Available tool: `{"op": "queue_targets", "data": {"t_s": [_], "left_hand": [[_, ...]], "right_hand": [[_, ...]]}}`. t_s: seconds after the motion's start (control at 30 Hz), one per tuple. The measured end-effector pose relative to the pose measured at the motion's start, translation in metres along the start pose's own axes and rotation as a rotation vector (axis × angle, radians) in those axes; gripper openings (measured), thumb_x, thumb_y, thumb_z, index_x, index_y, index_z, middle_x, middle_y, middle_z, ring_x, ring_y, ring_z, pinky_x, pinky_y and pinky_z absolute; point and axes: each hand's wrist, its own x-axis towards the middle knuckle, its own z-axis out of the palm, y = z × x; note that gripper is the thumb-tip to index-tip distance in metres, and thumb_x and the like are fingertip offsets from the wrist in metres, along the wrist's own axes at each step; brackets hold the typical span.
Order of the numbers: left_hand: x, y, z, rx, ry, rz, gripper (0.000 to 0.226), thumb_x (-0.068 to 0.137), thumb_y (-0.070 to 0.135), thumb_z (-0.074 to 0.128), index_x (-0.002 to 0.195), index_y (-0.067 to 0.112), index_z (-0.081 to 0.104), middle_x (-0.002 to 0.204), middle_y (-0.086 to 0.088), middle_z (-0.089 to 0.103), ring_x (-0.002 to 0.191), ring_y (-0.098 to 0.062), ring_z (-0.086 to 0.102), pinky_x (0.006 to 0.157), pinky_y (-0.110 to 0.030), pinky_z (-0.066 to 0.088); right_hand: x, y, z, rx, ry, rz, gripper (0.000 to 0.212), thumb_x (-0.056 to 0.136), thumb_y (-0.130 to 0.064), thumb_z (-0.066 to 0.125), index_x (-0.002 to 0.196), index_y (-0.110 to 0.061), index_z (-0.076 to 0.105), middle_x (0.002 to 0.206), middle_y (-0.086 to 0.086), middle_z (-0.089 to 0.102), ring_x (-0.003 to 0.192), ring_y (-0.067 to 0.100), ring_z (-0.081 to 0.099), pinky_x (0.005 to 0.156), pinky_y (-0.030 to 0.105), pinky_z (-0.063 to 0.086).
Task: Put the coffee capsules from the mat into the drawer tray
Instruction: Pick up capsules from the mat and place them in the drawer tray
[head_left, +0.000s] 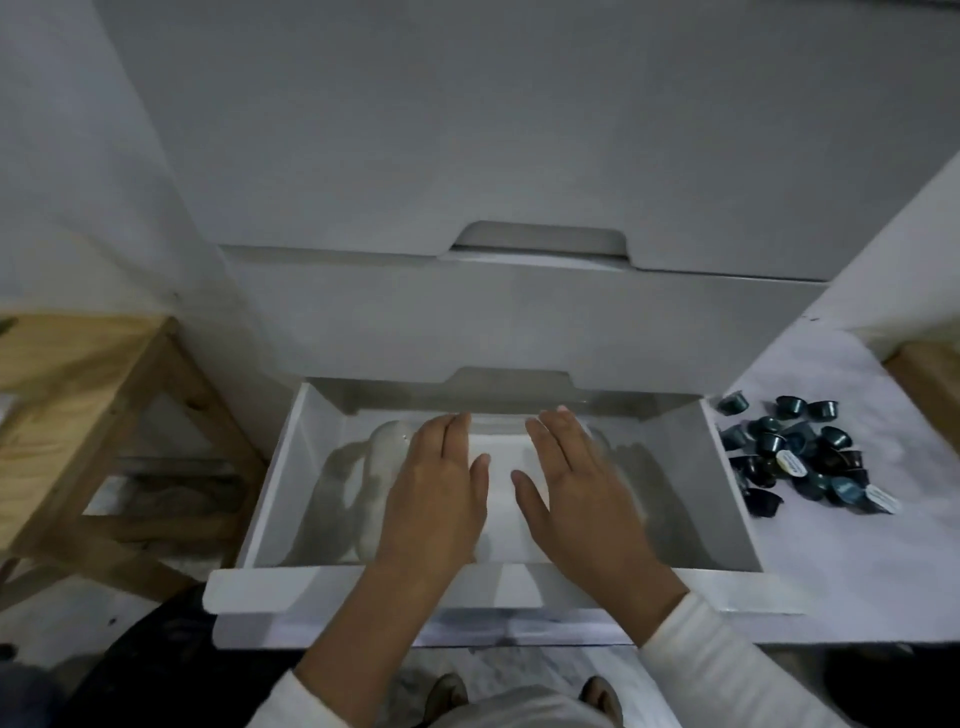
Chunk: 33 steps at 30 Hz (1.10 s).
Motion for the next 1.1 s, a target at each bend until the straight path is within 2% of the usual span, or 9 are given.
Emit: {"op": "queue_targets", "data": {"t_s": [0.23,0.37,0.53,0.6,0.7,0.77,0.87,0.97,1.1], "left_hand": [[-0.013,0.062,0.019,-0.118,0.007,0.116,0.054,0.098,0.035,0.031,0.147,0.02,0.016,0.154,0.0,0.019,0.142,-0.012,0.016,0.112,-0.02,0.017],[-0.016,0.109,0.044,-0.128,0.011,0.181,0.052,0.096,0.031,0.04,0.144,0.015,0.028,0.15,-0.004,0.03,0.14,-0.015,0.025,0.106,-0.017,0.016],[-0.021,0.184,0.086,-0.182,0.028,0.182,0.051,0.097,0.034,0.035,0.144,0.018,0.024,0.149,0.002,0.028,0.137,-0.009,0.027,0.099,-0.009,0.013],[-0.027,0.215,0.105,-0.229,0.017,0.166,0.049,0.097,0.033,0.038,0.143,0.02,0.028,0.146,0.002,0.034,0.133,-0.009,0.033,0.098,-0.008,0.016],[-0.035,0.255,0.136,-0.275,-0.013,0.123,0.047,0.096,0.032,0.038,0.142,0.021,0.03,0.142,0.003,0.038,0.131,-0.008,0.035,0.097,-0.008,0.018],[-0.038,0.275,0.153,-0.301,-0.02,0.073,0.045,0.097,0.031,0.038,0.14,0.021,0.033,0.138,0.003,0.042,0.127,-0.009,0.038,0.095,-0.009,0.023],[-0.039,0.292,0.174,-0.295,-0.039,-0.036,0.044,0.097,0.03,0.037,0.14,0.021,0.033,0.137,0.001,0.043,0.125,-0.012,0.041,0.098,-0.019,0.035],[-0.034,0.301,0.191,-0.299,-0.073,-0.133,0.042,0.097,0.026,0.036,0.139,0.02,0.034,0.131,-0.003,0.048,0.119,-0.017,0.045,0.094,-0.026,0.039],[-0.013,0.3,0.219,-0.342,-0.068,-0.294,0.039,0.097,0.022,0.035,0.136,0.019,0.038,0.123,-0.01,0.055,0.112,-0.022,0.052,0.085,-0.025,0.039]], "right_hand": [[-0.017,0.055,-0.027,0.023,0.122,0.026,0.051,0.092,-0.036,0.036,0.128,-0.003,0.047,0.133,0.014,0.053,0.131,0.025,0.043,0.104,0.036,0.038],[-0.027,0.105,-0.041,0.069,0.159,0.029,0.05,0.091,-0.034,0.038,0.129,-0.003,0.046,0.135,0.014,0.051,0.133,0.024,0.04,0.107,0.032,0.037],[-0.047,0.186,-0.063,0.077,0.173,0.021,0.05,0.092,-0.036,0.038,0.128,-0.003,0.05,0.132,0.013,0.054,0.129,0.023,0.044,0.101,0.031,0.044],[-0.056,0.221,-0.071,0.098,0.168,0.021,0.049,0.09,-0.035,0.04,0.127,-0.004,0.051,0.13,0.011,0.055,0.125,0.022,0.048,0.097,0.024,0.043],[-0.068,0.269,-0.073,0.156,0.09,0.03,0.047,0.09,-0.035,0.04,0.125,-0.007,0.052,0.125,0.008,0.057,0.116,0.02,0.053,0.093,0.016,0.037],[-0.072,0.295,-0.07,0.189,0.033,0.035,0.048,0.09,-0.039,0.038,0.124,-0.009,0.053,0.121,0.006,0.057,0.111,0.019,0.055,0.086,0.014,0.039],[-0.074,0.32,-0.061,0.287,-0.061,0.066,0.039,0.091,-0.031,0.049,0.125,-0.012,0.054,0.116,0.005,0.058,0.095,0.018,0.059,0.076,0.017,0.042],[-0.069,0.335,-0.047,0.394,-0.149,0.148,0.035,0.089,-0.021,0.057,0.124,-0.014,0.056,0.102,0.006,0.061,0.072,0.01,0.054,0.067,0.015,0.039],[-0.053,0.344,-0.027,0.534,-0.241,0.341,0.029,0.09,-0.025,0.056,0.117,-0.016,0.06,0.086,0.007,0.07,0.068,0.012,0.058,0.066,0.021,0.045]]}}
